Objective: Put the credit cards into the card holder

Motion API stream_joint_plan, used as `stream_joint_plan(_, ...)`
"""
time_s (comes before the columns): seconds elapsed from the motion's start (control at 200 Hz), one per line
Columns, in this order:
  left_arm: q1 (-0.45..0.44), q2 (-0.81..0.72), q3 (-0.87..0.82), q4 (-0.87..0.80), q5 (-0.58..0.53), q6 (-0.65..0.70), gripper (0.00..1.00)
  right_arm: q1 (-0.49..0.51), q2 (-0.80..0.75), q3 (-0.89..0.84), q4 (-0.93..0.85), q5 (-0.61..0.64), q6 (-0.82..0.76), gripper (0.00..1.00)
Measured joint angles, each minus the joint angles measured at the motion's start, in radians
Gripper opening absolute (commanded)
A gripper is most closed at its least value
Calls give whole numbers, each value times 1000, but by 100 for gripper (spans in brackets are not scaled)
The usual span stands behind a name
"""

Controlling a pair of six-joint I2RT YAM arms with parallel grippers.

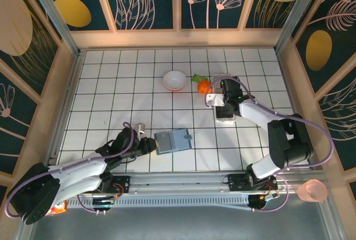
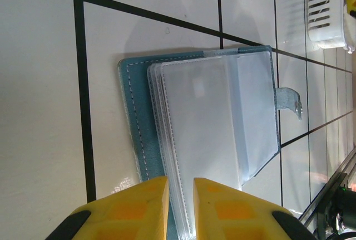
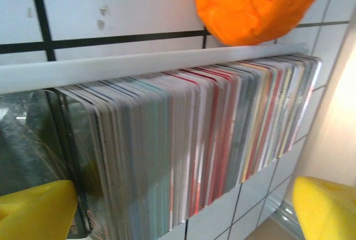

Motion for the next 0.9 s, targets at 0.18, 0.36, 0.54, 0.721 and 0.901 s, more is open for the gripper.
stream_joint_plan(0.18,0,-5,0,0,-3,0,19,0,2,3,-60,-40,-1,99)
stream_joint_plan(0.36,0,1,0,1,-3,0,19,0,4,3,-71,-61,0,99)
stream_joint_plan(0.54,0,18,0,0,-3,0,18,0,46,6,-68,-63,-1,99)
stream_joint_plan(0.721,0,16,0,0,-3,0,18,6,48,8,-63,-50,-13,99)
stream_joint_plan(0.901,0,5,0,0,-3,0,18,6,48,8,-8,-18,-39,93)
